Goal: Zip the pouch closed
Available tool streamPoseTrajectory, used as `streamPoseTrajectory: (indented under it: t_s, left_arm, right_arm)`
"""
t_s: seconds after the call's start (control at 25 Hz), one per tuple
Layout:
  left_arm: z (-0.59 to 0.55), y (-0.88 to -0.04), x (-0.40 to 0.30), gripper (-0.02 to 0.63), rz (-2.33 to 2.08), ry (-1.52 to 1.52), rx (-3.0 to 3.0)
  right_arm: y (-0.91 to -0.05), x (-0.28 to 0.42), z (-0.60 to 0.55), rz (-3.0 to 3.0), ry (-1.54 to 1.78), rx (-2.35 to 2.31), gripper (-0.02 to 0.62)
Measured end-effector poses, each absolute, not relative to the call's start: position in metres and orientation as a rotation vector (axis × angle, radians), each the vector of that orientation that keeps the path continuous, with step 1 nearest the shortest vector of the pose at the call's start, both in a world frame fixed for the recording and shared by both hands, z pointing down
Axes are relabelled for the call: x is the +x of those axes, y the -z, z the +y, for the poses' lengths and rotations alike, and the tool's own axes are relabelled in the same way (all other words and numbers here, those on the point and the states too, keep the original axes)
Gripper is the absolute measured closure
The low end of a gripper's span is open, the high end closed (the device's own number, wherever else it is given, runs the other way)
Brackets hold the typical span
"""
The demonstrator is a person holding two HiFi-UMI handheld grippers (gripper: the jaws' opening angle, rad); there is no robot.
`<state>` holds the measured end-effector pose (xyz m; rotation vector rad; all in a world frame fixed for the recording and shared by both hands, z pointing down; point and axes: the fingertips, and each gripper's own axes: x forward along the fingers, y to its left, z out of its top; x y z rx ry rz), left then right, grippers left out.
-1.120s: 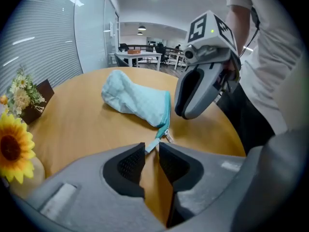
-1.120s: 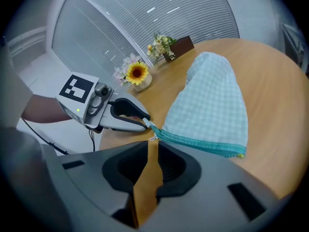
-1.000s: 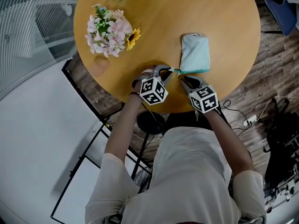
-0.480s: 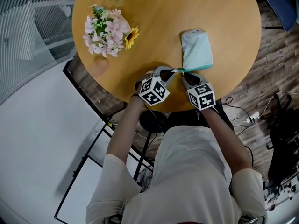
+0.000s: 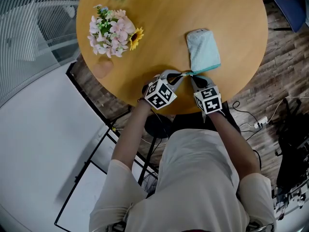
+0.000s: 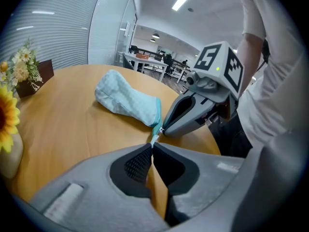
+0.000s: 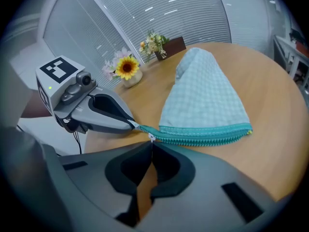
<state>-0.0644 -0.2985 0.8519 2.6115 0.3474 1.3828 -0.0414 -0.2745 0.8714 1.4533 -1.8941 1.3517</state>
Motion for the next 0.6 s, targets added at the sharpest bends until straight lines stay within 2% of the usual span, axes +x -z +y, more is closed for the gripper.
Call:
streamPoseTrajectory:
  t_s: [0.6]
  left_arm:
    - [-0.276,-0.801,-0.050,0.586,0.283,-1.403,2.569]
  right_arm:
    - [-0.824,-0.002,-0.247,-2.015,-1.222,1.312,0.592]
